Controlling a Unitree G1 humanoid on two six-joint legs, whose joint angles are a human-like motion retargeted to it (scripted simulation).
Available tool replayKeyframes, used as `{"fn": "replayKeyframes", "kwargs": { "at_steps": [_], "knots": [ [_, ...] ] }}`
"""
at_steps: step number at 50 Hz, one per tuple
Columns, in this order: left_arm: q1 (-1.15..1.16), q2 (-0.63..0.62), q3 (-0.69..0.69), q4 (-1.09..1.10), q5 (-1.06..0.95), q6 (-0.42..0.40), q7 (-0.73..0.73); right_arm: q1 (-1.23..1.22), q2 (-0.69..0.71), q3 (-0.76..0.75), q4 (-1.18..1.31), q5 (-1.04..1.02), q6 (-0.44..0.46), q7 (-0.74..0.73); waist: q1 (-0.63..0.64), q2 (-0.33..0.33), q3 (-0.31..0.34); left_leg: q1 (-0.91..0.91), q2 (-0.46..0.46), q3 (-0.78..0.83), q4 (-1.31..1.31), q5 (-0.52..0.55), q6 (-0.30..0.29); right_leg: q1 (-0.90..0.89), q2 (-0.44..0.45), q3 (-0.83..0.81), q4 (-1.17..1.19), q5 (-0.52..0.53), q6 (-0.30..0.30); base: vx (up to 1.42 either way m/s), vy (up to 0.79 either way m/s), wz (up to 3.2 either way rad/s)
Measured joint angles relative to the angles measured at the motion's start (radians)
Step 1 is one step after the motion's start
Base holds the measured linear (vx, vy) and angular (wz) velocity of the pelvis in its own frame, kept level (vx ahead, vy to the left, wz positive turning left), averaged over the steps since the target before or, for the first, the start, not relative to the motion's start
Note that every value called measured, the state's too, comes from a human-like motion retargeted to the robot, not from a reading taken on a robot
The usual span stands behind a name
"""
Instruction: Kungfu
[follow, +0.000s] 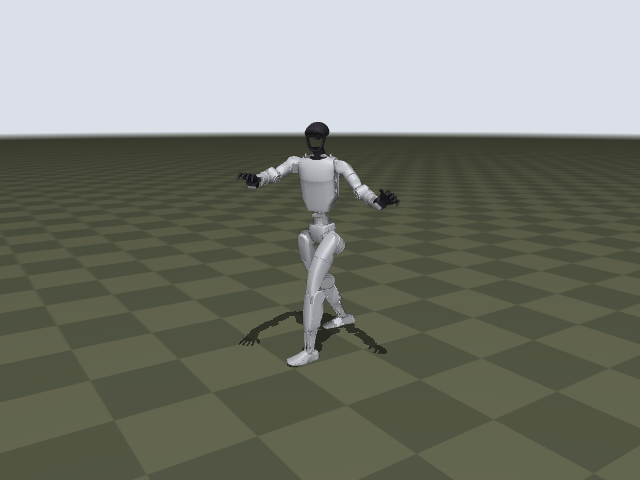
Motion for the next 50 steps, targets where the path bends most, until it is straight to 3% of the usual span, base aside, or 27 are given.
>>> {"fn": "replayKeyframes", "kwargs": {
  "at_steps": [3, 9, 15, 21, 23, 25, 29, 33, 37, 40, 43, 45, 48, 50],
  "knots": [
    [-0.148, -0.034, -0.184, -0.236, -0.134, -0.047, -0.185, 0.008, 0.019, 0.047, -0.076, -0.007, -0.05, 0.005, -0.017, 0.009, 0.0, 0.016, 0.024, 0.021, -0.005, -0.009, 0.01, -0.005, -0.003, 0.022, 0.001, 0.01, -0.003, -0.06, 0.01, -0.59],
    [-0.336, 0.022, -0.572, -0.646, -0.047, 0.059, -0.493, 0.005, 0.086, 0.217, -0.297, -0.034, -0.121, 0.06, -0.095, 0.06, -0.001, 0.062, 0.117, 0.111, -0.012, -0.051, 0.028, -0.039, -0.027, 0.069, 0.004, 0.023, -0.035, -0.1, 0.07, -1.13],
    [-0.428, 0.07, -0.83, -0.802, 0.046, 0.083, -0.624, 0.008, 0.159, 0.347, -0.497, -0.126, -0.117, 0.053, -0.22, 0.125, 0.011, 0.13, 0.247, 0.272, -0.031, -0.095, 0.038, -0.131, -0.074, 0.141, 0.021, 0.033, -0.083, -0.21, 0.03, -1.72],
    [-0.342, 0.136, -0.829, -0.906, -0.004, 0.041, -0.609, 0.046, 0.193, 0.38, -0.603, -0.177, -0.194, 0.035, -0.284, 0.164, 0.036, 0.235, 0.376, 0.457, -0.056, -0.125, 0.023, -0.322, -0.14, 0.273, 0.086, 0.063, -0.13, -0.31, -0.05, -2.56],
    [-0.299, 0.166, -0.811, -0.944, -0.046, 0.021, -0.583, 0.059, 0.204, 0.384, -0.618, -0.177, -0.211, 0.049, -0.297, 0.182, 0.036, 0.271, 0.433, 0.548, -0.059, -0.129, 0.011, -0.386, -0.168, 0.247, 0.109, 0.073, -0.188, -0.36, -0.15, -2.77],
    [-0.266, 0.189, -0.8, -0.974, -0.061, 0.008, -0.56, 0.073, 0.215, 0.386, -0.628, -0.178, -0.217, 0.056, -0.325, 0.204, 0.027, 0.287, 0.476, 0.605, -0.054, -0.128, 0.005, -0.407, -0.212, 0.117, 0.116, 0.064, -0.225, -0.29, -0.17, -2.12],
    [-0.209, 0.183, -0.783, -1.007, -0.05, 0.015, -0.553, 0.107, 0.219, 0.389, -0.646, -0.186, -0.223, 0.057, -0.418, 0.23, 0.026, 0.316, 0.497, 0.634, -0.057, -0.099, -0.01, -0.476, -0.246, 0.144, 0.132, 0.165, -0.139, -0.25, -0.27, -1.27],
    [-0.158, 0.16, -0.793, -1.026, -0.063, 0.026, -0.525, 0.143, 0.208, 0.399, -0.66, -0.196, -0.228, 0.074, -0.472, 0.273, 0.047, 0.378, 0.531, 0.635, -0.095, -0.043, -0.04, -0.618, -0.21, 0.268, 0.258, 0.143, -0.16, -0.32, -0.49, -1.5],
    [-0.113, 0.103, -0.831, -0.999, -0.09, 0.023, -0.498, 0.207, 0.199, 0.428, -0.661, -0.168, -0.256, 0.083, -0.552, 0.3, 0.048, 0.392, 0.532, 0.485, -0.12, 0.001, -0.068, -0.777, -0.179, 0.357, 0.407, 0.079, -0.172, -0.23, -0.45, -1.24],
    [-0.098, 0.04, -0.885, -0.957, -0.081, 0.017, -0.479, 0.264, 0.163, 0.443, -0.649, -0.161, -0.28, 0.065, -0.64, 0.283, 0.025, 0.372, 0.424, 0.364, -0.171, 0.037, -0.079, -0.929, -0.248, 0.42, 0.515, 0.04, -0.161, -0.29, -0.26, -0.4],
    [-0.089, -0.088, -0.94, -0.834, -0.024, -0.015, -0.445, 0.357, 0.134, 0.43, -0.623, -0.176, -0.293, 0.038, -0.762, 0.281, 0.024, 0.364, 0.377, 0.346, -0.229, 0.015, -0.079, -1.046, -0.296, 0.446, 0.635, -0.014, -0.162, -0.31, -0.33, 0.16],
    [-0.098, -0.25, -0.964, -0.625, 0.064, -0.087, -0.406, 0.444, 0.12, 0.409, -0.578, -0.193, -0.314, 0.0, -0.845, 0.301, 0.035, 0.37, 0.405, 0.368, -0.269, -0.039, -0.079, -1.079, -0.284, 0.423, 0.704, -0.069, -0.187, -0.23, -0.38, 0.41],
    [-0.173, -0.605, -0.927, -0.14, 0.299, -0.19, -0.296, 0.553, 0.078, 0.361, -0.461, -0.251, -0.339, -0.08, -0.954, 0.316, 0.055, 0.361, 0.393, 0.465, -0.343, -0.05, -0.079, -1.145, -0.324, 0.424, 0.797, -0.133, -0.209, -0.35, -0.23, 0.73],
    [-0.238, -0.76, -0.921, 0.122, 0.427, -0.186, -0.194, 0.599, 0.064, 0.309, -0.397, -0.318, -0.349, -0.139, -1.001, 0.316, 0.102, 0.329, 0.365, 0.417, -0.338, -0.036, -0.079, -1.183, -0.334, 0.448, 0.831, -0.157, -0.215, -0.48, 0.14, 0.29]
  ]
}}
